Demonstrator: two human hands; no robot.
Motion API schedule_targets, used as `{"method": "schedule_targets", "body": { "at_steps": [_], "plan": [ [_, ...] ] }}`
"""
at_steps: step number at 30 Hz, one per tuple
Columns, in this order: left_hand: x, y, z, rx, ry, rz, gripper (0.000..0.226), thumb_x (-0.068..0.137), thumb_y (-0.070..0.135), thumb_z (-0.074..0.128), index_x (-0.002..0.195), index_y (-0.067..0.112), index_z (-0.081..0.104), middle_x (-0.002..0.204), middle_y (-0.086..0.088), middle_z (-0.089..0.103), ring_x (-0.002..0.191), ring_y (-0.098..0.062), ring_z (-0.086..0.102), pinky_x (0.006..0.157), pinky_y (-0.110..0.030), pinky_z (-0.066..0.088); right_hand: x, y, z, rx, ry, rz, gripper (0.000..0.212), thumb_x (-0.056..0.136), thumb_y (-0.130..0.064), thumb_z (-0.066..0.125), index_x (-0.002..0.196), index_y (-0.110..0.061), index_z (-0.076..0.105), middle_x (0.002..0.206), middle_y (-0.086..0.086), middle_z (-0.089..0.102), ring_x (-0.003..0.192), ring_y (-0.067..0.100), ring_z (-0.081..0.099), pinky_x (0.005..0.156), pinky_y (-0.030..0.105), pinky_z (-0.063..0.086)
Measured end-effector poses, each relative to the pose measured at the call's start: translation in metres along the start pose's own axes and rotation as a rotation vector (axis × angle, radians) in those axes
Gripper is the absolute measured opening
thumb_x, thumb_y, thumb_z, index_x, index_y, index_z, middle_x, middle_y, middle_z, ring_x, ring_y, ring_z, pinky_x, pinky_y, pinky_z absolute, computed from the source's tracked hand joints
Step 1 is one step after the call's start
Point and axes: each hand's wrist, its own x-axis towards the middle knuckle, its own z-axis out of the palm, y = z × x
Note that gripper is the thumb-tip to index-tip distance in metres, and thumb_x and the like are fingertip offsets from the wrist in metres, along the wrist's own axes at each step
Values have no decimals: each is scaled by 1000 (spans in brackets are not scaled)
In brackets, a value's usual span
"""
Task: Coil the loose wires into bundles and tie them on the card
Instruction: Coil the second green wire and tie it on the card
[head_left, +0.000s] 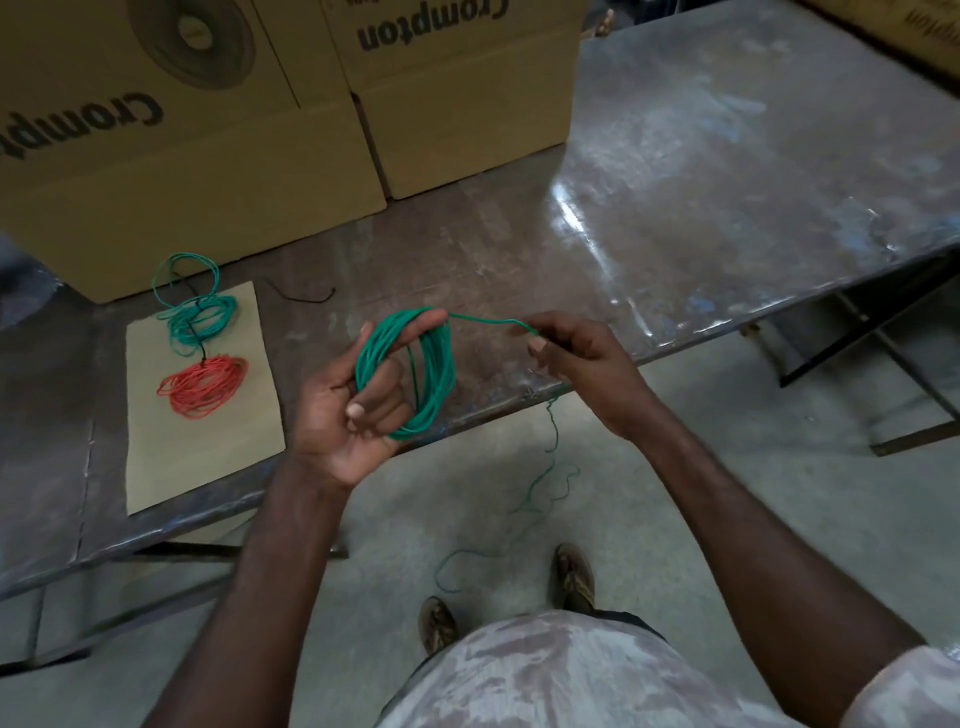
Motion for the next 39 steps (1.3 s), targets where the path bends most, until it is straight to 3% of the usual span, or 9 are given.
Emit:
{"method": "schedule_targets", "body": {
  "at_steps": [8, 14, 18, 21, 27, 29, 33, 36, 39],
  "plan": [
    [6, -4, 12, 23, -6, 79, 59, 117, 32, 24, 159, -9, 33, 50, 0, 33, 36, -5, 14, 40, -23, 12, 13, 15, 2, -184, 255, 8, 17, 104, -9, 62, 114, -8, 77, 70, 8, 61, 55, -1, 53, 59, 14, 41],
    [26, 15, 10, -59, 136, 453, 63, 118, 37, 23, 161, -9, 25, 83, -5, 70, 49, -6, 49, 50, -18, 42, -7, 26, 19, -504, -196, 50, 36, 105, -14, 60, 133, -34, 71, 70, -4, 72, 54, 0, 55, 61, 20, 46],
    [44, 19, 5, 466, 465, 607, 53, 118, 37, 26, 157, 5, 41, 87, -8, 75, 74, -17, 68, 74, -28, 57, -27, -2, 52, -340, -432, 23, 38, 107, -24, 60, 143, -36, 62, 70, -2, 54, 59, 6, 46, 60, 26, 44],
    [48, 18, 3, 992, 594, 611, 46, 119, 31, 26, 122, 44, 69, 88, -14, 78, 79, -29, 75, 76, -39, 63, -21, -33, 48, -264, -420, 40, 31, 106, -23, 62, 135, -31, 69, 69, 2, 49, 59, 13, 48, 55, 31, 47],
    [40, 14, -36, 1859, 712, 186, 42, 115, 44, 31, 109, 13, 59, 86, 5, 64, 79, -14, 63, 75, -38, 50, 3, -71, 5, -414, -292, -44, 20, 103, -12, 65, 118, -15, 78, 67, -14, 62, 57, 1, 53, 57, 22, 43],
    [35, 4, -39, 1638, 651, 105, 43, 116, 40, 35, 99, 12, 64, 73, -2, 64, 62, -10, 55, 64, -32, 43, 8, -76, -7, -409, -226, -71, 19, 102, -11, 67, 117, -16, 78, 74, -15, 69, 60, -3, 59, 59, 13, 44],
    [22, -21, -26, 890, 390, -57, 50, 116, 31, 32, 106, 22, 80, 50, -17, 52, 32, -13, 23, 37, -20, 18, 24, -68, -28, -232, -29, -111, 11, 98, -13, 73, 109, -13, 75, 74, 13, 67, 61, 13, 57, 52, 31, 44],
    [12, -32, -13, 361, 95, -192, 57, 114, 34, 30, 148, -3, 55, 46, -6, 39, 35, -12, 10, 40, -28, 7, 31, -50, -31, -88, 29, -88, 12, 96, -10, 75, 105, -3, 71, 74, 16, 66, 61, 19, 53, 51, 30, 39],
    [11, -36, 0, -137, -158, -157, 62, 115, 34, 23, 157, -11, 35, 49, -3, 33, 38, -9, 15, 41, -25, 14, 29, -34, -18, 1, 10, -58, 9, 97, -7, 73, 102, -1, 70, 74, 18, 63, 59, 22, 47, 50, 31, 37]
  ]
}}
